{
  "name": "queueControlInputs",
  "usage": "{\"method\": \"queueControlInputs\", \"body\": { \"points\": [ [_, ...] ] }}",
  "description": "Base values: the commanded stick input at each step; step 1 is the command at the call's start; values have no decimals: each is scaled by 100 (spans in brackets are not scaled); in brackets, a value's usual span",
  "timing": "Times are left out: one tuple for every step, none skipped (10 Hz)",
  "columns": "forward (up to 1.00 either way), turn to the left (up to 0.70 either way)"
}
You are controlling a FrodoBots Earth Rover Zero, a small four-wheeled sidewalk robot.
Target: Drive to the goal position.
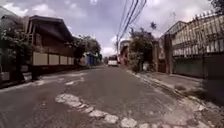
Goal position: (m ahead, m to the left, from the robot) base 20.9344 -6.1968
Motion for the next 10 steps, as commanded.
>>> {"method": "queueControlInputs", "body": {
  "points": [
    [70,0],
    [70,0],
    [70,0],
    [70,0],
    [70,0],
    [70,0],
    [70,1],
    [70,1],
    [70,0],
    [70,0]
  ]
}}
